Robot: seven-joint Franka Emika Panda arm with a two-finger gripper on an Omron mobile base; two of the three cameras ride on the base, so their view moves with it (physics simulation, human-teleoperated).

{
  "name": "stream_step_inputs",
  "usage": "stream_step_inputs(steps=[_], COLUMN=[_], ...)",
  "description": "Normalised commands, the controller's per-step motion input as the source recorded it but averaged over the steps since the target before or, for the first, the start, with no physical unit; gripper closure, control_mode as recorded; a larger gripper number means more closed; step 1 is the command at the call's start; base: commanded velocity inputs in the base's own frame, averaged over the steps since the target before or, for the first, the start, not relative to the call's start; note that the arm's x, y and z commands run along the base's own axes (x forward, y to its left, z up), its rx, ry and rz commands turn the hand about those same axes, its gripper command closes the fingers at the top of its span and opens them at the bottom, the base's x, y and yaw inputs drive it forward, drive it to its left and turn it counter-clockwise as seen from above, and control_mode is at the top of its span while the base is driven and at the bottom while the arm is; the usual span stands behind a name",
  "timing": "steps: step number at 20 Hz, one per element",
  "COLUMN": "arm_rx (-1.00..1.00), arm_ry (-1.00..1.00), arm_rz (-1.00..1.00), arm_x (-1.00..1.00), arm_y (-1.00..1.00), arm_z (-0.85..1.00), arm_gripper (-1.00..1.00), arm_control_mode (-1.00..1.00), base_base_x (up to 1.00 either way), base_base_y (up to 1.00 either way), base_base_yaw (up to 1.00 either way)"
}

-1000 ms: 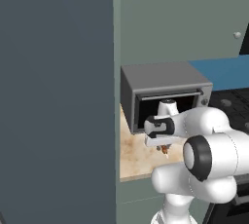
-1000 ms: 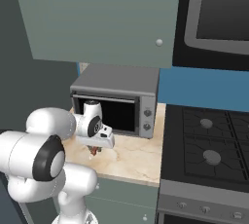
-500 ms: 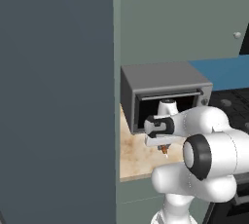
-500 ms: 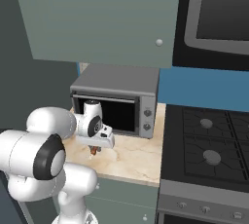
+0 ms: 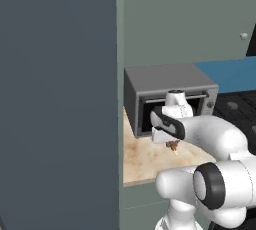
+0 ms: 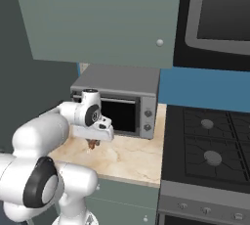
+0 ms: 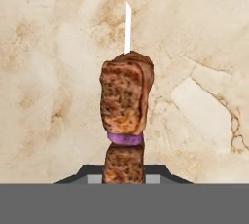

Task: Store the kebab skewer in the freezer for long-term storage. Close the freezer door after placing the cooked food.

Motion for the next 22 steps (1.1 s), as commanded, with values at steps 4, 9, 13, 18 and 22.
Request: stream_step_inputs(steps=[4,9,13,18,22], arm_rx=[-0.05,-0.02,-0.01,0.00,0.00], arm_ry=[0.08,0.07,0.07,0.03,-0.05], arm_rz=[0.00,0.00,-0.01,-0.02,-0.01], arm_x=[-0.45,-0.51,-0.35,-0.23,-0.15], arm_y=[0.00,0.00,0.00,0.00,0.00], arm_z=[1.00,0.97,0.77,0.79,0.44], arm_gripper=[1.00,1.00,1.00,1.00,1.00], arm_control_mode=[-1.00,-1.00,-1.00,-1.00,-1.00], base_base_x=[0.00,0.00,0.00,0.00,0.00], base_base_y=[0.00,0.00,0.00,0.00,0.00], base_base_yaw=[0.00,0.00,0.00,0.00,0.00])
